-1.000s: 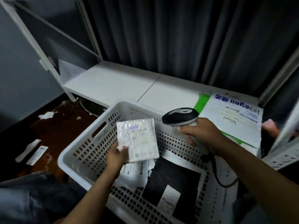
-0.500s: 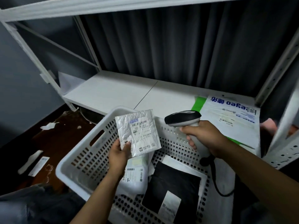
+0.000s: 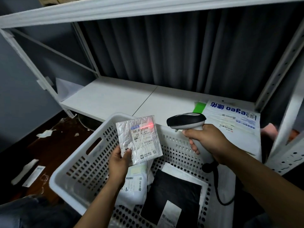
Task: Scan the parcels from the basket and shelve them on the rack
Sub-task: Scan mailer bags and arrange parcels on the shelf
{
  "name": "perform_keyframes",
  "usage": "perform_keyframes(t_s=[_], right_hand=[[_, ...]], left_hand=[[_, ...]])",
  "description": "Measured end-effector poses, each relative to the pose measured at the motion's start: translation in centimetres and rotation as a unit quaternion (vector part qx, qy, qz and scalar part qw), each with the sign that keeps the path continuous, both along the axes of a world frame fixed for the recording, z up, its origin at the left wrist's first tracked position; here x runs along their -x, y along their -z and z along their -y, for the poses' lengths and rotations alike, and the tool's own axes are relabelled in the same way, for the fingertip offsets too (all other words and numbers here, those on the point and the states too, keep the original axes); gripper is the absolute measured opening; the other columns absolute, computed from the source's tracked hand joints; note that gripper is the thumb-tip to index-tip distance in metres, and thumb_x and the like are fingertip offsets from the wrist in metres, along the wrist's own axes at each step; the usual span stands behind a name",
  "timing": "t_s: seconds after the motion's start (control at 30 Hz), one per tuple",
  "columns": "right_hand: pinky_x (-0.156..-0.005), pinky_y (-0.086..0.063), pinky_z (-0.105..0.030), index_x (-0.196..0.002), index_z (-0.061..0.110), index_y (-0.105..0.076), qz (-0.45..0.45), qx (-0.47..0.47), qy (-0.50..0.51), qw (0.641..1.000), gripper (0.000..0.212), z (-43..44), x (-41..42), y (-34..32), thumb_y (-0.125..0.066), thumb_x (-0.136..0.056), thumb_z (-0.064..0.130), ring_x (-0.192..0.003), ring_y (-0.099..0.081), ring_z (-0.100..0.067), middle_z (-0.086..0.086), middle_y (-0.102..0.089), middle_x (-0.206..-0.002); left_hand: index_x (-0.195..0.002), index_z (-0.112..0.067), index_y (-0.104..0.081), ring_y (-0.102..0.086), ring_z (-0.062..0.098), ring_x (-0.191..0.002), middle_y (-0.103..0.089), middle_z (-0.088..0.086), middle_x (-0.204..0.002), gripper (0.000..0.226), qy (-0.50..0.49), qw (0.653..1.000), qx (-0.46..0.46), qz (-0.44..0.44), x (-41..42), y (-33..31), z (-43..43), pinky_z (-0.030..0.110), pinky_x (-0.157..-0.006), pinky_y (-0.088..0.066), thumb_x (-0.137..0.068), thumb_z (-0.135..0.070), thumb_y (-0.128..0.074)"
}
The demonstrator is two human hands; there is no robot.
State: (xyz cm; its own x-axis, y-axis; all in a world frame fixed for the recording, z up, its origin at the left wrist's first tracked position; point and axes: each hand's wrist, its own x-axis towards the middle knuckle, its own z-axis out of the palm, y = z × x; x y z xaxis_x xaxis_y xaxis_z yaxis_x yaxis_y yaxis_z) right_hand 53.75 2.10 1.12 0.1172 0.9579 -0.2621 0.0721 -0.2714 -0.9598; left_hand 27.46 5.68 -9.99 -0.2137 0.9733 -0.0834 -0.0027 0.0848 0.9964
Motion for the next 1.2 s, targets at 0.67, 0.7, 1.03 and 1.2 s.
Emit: perform_keyframes(t_s=[0.67,0.7,1.03,1.2], right_hand=[[-0.044,-0.043,-0.024,-0.073,0.008,-0.061,0.166,-0.009,0.159,0.973,0.016,-6.8,-6.8,1.5,-0.07,-0.08,0.019,-0.038,-0.051,-0.014,-0.006,-0.058,-0.055],[-0.043,-0.042,-0.023,-0.072,0.007,-0.061,0.174,-0.005,0.172,0.97,0.016,-7.3,-7.5,1.9,-0.069,-0.08,0.019,-0.037,-0.051,-0.013,-0.006,-0.059,-0.055],[-0.063,-0.057,-0.035,-0.075,0.01,-0.064,0.235,0.016,0.17,0.957,0.017,-12.2,-9.8,6.4,-0.072,-0.075,0.025,-0.063,-0.067,-0.025,-0.007,-0.068,-0.07],[-0.061,-0.052,-0.032,-0.072,0.012,-0.066,0.248,0.044,0.125,0.96,0.015,-14.2,-9.8,8.2,-0.069,-0.077,0.026,-0.056,-0.062,-0.017,-0.003,-0.065,-0.061]], left_hand=[[-0.108,-0.013,-0.056,-0.062,0.019,-0.073,-0.067,0.009,-0.091,0.032,0.124,0.99,0.06,-0.01,-11.1,-1.8,-14.5,0.034,-0.069,-0.054,-0.088,0.011,-0.05],[-0.108,-0.014,-0.055,-0.061,0.017,-0.07,-0.066,0.007,-0.089,0.032,0.127,0.99,0.055,-0.008,-12.0,-1.7,-15.7,0.031,-0.064,-0.053,-0.089,0.01,-0.051],[-0.107,-0.017,-0.058,-0.063,0.031,-0.084,-0.064,0.014,-0.091,0.03,0.12,0.972,0.07,-0.188,-16.4,4.6,-24.6,0.056,-0.076,-0.057,-0.079,-0.009,-0.066],[-0.095,-0.016,-0.063,-0.067,0.034,-0.087,-0.069,0.017,-0.096,0.014,0.083,0.952,0.086,-0.28,-15.5,6.9,-28.0,0.047,-0.073,-0.059,-0.082,-0.013,-0.067]])
